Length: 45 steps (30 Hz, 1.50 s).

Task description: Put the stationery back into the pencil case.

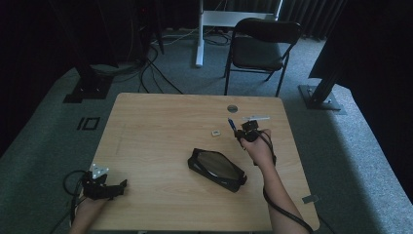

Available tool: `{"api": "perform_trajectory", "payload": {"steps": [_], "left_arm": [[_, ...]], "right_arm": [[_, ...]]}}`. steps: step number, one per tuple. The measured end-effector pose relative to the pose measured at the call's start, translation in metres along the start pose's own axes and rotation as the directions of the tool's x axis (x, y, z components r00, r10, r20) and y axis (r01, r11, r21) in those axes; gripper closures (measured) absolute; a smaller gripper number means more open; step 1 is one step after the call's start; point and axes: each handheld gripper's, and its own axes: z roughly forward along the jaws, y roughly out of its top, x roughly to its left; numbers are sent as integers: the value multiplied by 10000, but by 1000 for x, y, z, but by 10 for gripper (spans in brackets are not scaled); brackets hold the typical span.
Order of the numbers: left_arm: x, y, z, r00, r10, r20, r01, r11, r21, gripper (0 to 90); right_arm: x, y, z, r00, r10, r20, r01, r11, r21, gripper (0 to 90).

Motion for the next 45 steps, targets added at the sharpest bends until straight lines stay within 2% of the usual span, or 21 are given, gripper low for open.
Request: {"api": "perform_trajectory", "payload": {"steps": [12,22,24,27,30,34,37,41,45], "left_arm": [[0,0,0,10000,10,-1,-10,10000,10,2],[0,0,0,10000,10,2,-10,10000,10,2],[0,0,0,10000,5,0,-5,10000,7,2],[0,0,0,10000,6,1,-6,10000,6,2],[0,0,0,10000,10,-2,-10,10000,9,2],[0,0,0,10000,8,1,-8,10000,3,2],[0,0,0,10000,24,-9,-24,10000,10,2],[0,0,0,10000,9,-5,-9,10000,-6,2],[0,0,0,10000,28,-3,-28,10000,9,2]], "right_arm": [[8,6,-26,9975,-458,-536,431,9978,-511,792],[18,8,-46,9891,-1094,-989,1021,9918,-767,792],[19,8,-48,9885,-1101,-1033,1019,9914,-819,791],[22,9,-53,9826,-1509,-1081,1405,9853,-974,791],[23,9,-57,9773,-1676,-1293,1535,9818,-1122,791],[24,9,-63,9744,-1690,-1481,1509,9805,-1260,791],[27,9,-67,9678,-1864,-1692,1647,9771,-1347,791],[33,10,-72,9543,-2263,-1951,2009,9693,-1416,791],[39,11,-74,9434,-2457,-2230,2156,9648,-1508,791]]}}
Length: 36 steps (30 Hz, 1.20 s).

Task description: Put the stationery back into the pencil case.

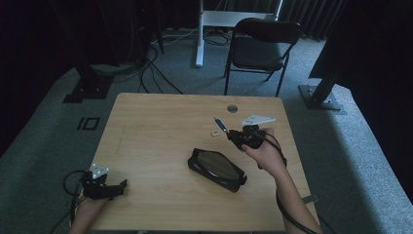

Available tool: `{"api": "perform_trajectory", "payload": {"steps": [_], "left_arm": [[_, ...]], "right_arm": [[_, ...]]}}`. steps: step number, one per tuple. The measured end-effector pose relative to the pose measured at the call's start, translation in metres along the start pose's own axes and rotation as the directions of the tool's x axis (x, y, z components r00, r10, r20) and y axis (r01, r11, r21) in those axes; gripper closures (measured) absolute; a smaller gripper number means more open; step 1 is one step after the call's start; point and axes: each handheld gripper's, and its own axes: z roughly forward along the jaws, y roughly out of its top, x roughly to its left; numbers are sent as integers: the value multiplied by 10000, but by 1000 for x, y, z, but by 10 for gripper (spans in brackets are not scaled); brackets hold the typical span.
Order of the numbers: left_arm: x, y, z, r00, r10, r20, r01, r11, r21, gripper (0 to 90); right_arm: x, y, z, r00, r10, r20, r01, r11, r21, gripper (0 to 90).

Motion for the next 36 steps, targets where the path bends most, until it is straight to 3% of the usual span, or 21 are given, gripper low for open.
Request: {"api": "perform_trajectory", "payload": {"steps": [2,8,13,20,25,31,36], "left_arm": [[0,0,0,10000,-1,1,1,10000,-2,2],[0,0,0,10000,-2,3,2,10000,0,2],[0,0,0,10000,-23,0,23,10000,-20,2],[0,0,0,10000,-22,0,22,10000,-15,2],[0,0,0,10000,-20,1,20,10000,-17,2],[0,0,0,10000,-20,-1,20,10000,-18,2],[0,0,0,10000,-22,-1,22,10000,-18,2]], "right_arm": [[4,1,-1,9999,-156,37,157,9997,-203,791],[10,5,-2,9981,-413,-455,398,9986,-348,791],[19,4,-1,9898,-1049,-968,1034,9944,-207,791],[31,2,1,9615,-1869,-2016,1868,9822,-197,791],[35,-1,3,9480,-1985,-2487,2011,9795,-155,791],[35,-6,6,9396,-2209,-2614,2328,9724,151,791],[33,-12,11,9413,-2325,-2449,2501,9673,430,790]]}}
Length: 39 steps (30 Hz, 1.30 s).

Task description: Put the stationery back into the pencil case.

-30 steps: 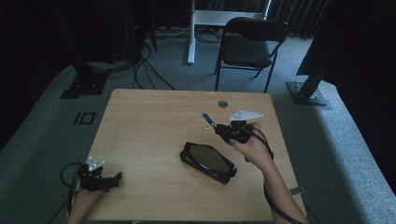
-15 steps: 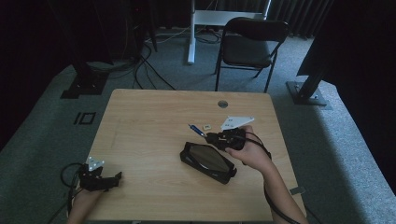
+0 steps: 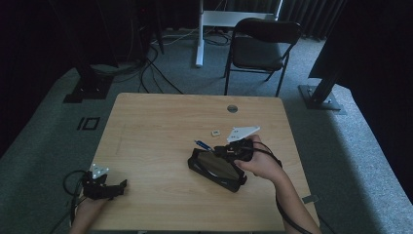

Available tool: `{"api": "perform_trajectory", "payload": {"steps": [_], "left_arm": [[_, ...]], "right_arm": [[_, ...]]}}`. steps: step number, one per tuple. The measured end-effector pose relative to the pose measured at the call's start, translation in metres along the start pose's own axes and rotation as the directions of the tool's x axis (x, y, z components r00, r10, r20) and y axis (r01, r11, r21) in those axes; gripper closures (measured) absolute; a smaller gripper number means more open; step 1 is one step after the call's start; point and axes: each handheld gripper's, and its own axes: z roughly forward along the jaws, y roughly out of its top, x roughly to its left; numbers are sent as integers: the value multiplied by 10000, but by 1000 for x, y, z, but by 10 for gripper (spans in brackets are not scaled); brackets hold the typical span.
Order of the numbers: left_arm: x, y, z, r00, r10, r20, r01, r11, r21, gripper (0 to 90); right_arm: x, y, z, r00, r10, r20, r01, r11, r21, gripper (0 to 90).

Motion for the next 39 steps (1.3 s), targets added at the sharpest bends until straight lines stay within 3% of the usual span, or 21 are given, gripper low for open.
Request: {"api": "perform_trajectory", "payload": {"steps": [9,21,39], "left_arm": [[0,0,0,10000,3,-1,-3,10000,-1,2],[0,0,0,10000,-2,4,2,10000,17,2],[0,0,0,10000,1,3,-1,10000,18,2]], "right_arm": [[-1,-10,10,9997,250,-31,-249,9990,371,791],[0,-28,35,9991,421,-106,-401,9882,1479,791],[1,-25,64,9990,446,7,-435,9724,2294,791]]}}
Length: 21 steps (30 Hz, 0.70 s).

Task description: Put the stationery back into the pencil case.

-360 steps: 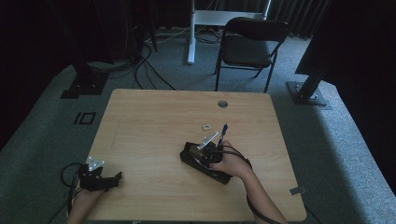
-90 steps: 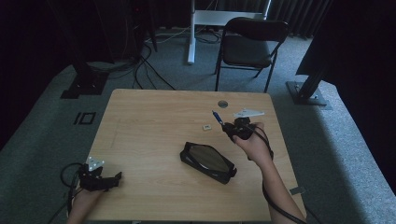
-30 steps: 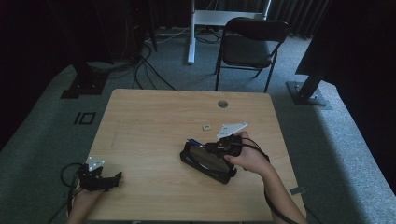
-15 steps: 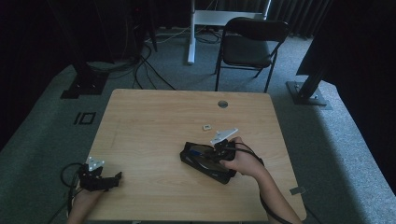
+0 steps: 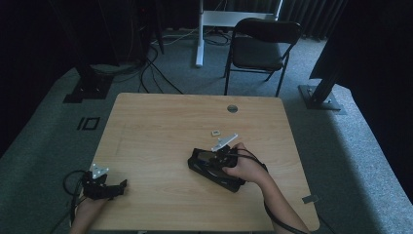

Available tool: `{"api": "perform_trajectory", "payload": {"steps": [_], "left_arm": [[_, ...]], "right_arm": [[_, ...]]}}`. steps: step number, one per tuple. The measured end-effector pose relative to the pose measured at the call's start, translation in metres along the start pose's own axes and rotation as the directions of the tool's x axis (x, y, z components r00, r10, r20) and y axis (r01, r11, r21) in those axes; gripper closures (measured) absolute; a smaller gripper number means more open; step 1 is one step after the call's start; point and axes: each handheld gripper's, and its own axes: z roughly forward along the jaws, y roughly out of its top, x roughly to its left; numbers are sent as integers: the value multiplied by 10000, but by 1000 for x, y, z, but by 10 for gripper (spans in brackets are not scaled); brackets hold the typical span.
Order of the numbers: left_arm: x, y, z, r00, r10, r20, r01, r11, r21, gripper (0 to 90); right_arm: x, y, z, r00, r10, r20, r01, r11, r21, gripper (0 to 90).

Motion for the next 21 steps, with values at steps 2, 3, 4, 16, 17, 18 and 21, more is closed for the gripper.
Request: {"api": "perform_trajectory", "payload": {"steps": [2,3,4,16,17,18,21], "left_arm": [[0,0,0,10000,-2,1,2,10000,0,2],[0,0,0,10000,-1,1,1,10000,0,2],[0,0,0,10000,-2,0,2,10000,-1,2],[0,0,0,10000,4,0,-4,10000,5,2],[0,0,0,10000,-2,-1,2,10000,-2,2],[0,0,0,10000,-1,0,1,10000,-2,2],[0,0,0,10000,-2,2,2,10000,-3,2]], "right_arm": [[0,1,3,10000,-3,-34,3,10000,51,791],[0,1,4,10000,30,-12,-30,10000,33,791],[-1,2,5,10000,29,-49,-29,10000,43,791],[-1,2,14,10000,-16,57,13,9989,479,791],[-1,2,14,10000,-36,44,34,9986,523,791],[-1,2,15,10000,-13,46,11,9986,526,791],[-1,1,17,10000,-10,9,9,9979,645,791]]}}
